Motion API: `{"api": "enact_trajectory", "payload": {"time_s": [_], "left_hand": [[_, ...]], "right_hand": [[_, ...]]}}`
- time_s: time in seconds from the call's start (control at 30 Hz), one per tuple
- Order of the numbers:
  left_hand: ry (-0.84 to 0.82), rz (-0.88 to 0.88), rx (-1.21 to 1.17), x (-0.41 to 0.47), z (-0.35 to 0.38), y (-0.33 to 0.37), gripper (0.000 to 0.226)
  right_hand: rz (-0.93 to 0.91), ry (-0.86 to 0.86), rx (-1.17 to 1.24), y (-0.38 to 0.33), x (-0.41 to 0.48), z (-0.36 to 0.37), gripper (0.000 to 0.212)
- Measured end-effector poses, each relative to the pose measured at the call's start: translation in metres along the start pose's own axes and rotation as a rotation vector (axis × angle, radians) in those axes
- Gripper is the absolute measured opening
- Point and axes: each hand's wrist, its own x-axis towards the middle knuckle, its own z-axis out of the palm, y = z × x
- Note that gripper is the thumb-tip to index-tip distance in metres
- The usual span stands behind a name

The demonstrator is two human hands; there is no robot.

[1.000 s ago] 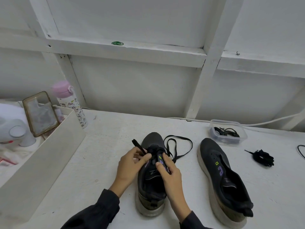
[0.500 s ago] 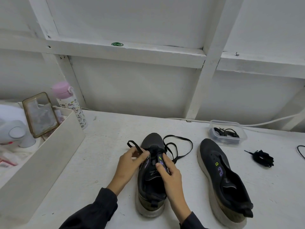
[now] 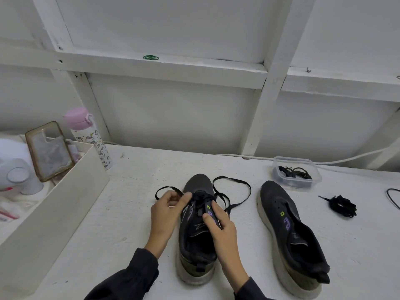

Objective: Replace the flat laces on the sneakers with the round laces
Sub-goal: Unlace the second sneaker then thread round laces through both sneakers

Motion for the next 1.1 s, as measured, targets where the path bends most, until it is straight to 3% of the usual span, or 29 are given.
{"api": "enact_trajectory", "payload": {"time_s": [0.13, 0.37, 0.53, 0.63, 0.9, 1.1], "left_hand": [[-0.115, 0.055, 0.137, 0.002, -0.001, -0.002, 0.011], [0.141, 0.133, -0.032, 0.016, -0.014, 0.022, 0.011], [-0.061, 0.026, 0.03, 0.002, -0.007, 0.004, 0.016], [-0.136, 0.062, 0.158, -0.001, -0.004, -0.01, 0.018], [0.135, 0.126, -0.026, 0.011, -0.012, 0.014, 0.016], [-0.028, 0.044, 0.014, 0.002, -0.006, 0.0, 0.014]], "right_hand": [[0.007, -0.004, -0.004, -0.001, -0.001, 0.0, 0.051], [0.009, -0.019, -0.009, 0.0, 0.0, -0.002, 0.053], [-0.004, -0.017, -0.023, -0.001, 0.0, -0.001, 0.052], [-0.006, -0.014, -0.018, -0.001, 0.0, -0.001, 0.052], [0.004, -0.016, -0.006, 0.002, 0.001, -0.002, 0.052], [-0.016, -0.003, -0.009, 0.001, 0.001, 0.0, 0.051]]}}
